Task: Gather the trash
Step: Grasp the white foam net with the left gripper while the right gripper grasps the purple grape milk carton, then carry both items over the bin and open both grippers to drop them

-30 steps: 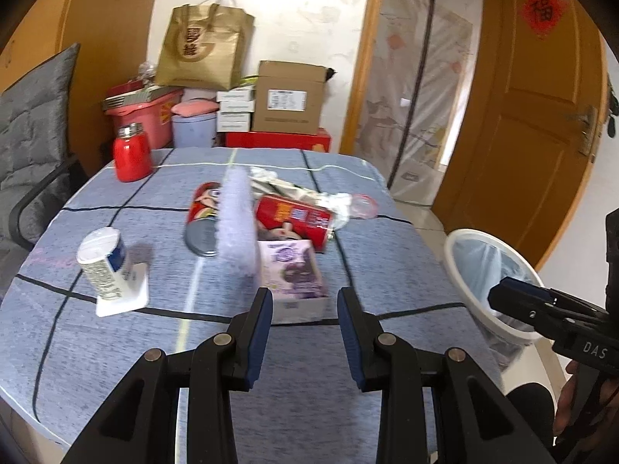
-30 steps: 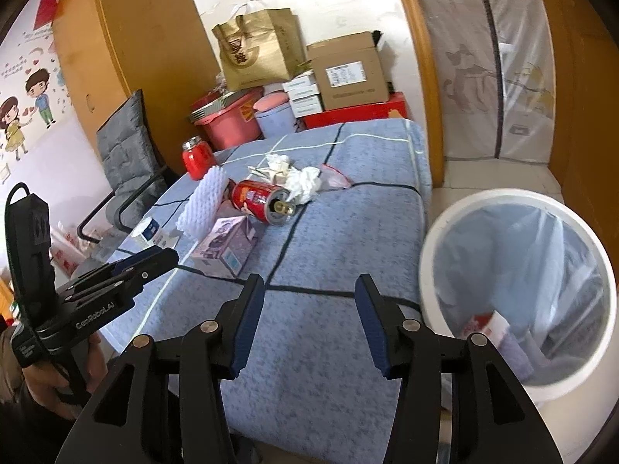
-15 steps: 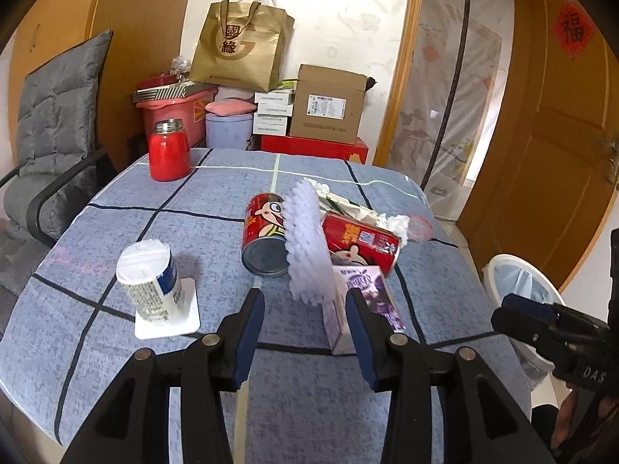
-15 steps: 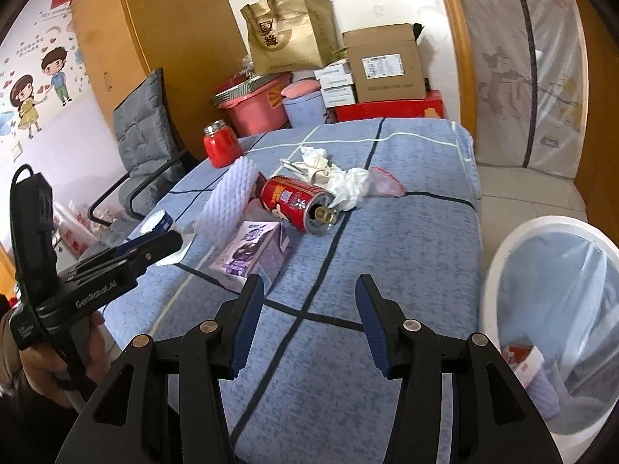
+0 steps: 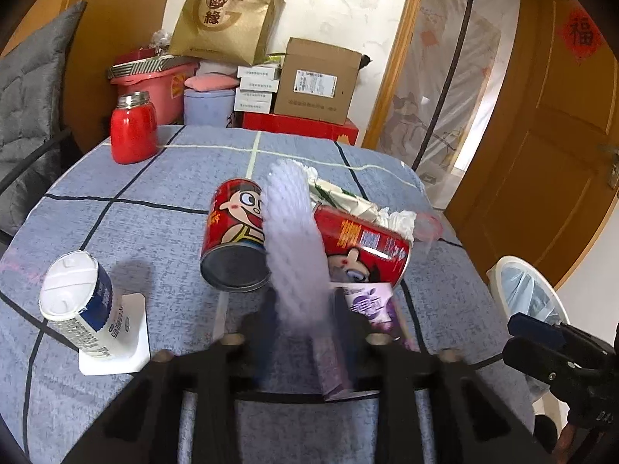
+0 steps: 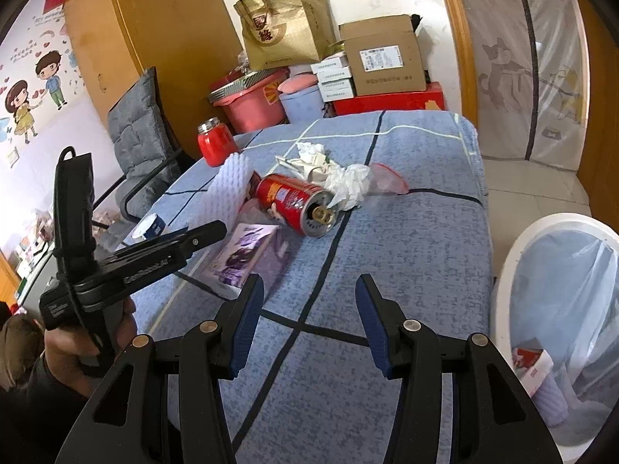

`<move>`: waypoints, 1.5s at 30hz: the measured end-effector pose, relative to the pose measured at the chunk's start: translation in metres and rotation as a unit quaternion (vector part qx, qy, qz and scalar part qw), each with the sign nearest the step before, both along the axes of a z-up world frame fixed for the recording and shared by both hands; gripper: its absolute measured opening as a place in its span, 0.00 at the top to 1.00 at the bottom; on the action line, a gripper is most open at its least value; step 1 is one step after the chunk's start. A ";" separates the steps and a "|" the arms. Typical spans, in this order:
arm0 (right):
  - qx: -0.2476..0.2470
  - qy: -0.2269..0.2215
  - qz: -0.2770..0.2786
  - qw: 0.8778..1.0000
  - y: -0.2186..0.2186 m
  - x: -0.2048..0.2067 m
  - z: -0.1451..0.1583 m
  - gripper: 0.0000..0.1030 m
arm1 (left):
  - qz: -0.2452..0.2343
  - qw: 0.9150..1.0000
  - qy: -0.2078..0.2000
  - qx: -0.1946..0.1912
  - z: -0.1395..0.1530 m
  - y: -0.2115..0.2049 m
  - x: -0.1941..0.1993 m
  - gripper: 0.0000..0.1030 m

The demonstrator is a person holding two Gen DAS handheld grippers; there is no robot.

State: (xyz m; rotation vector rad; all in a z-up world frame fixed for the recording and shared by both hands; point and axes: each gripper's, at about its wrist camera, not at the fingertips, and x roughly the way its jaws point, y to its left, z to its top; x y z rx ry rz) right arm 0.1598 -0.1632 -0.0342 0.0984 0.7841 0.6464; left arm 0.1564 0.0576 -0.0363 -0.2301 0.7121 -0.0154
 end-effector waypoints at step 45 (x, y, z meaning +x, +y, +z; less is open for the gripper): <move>-0.080 -0.018 -0.053 0.995 0.066 -0.009 -0.022 0.47 | 0.000 1.000 -0.017 0.000 -0.003 0.032 -0.081 0.80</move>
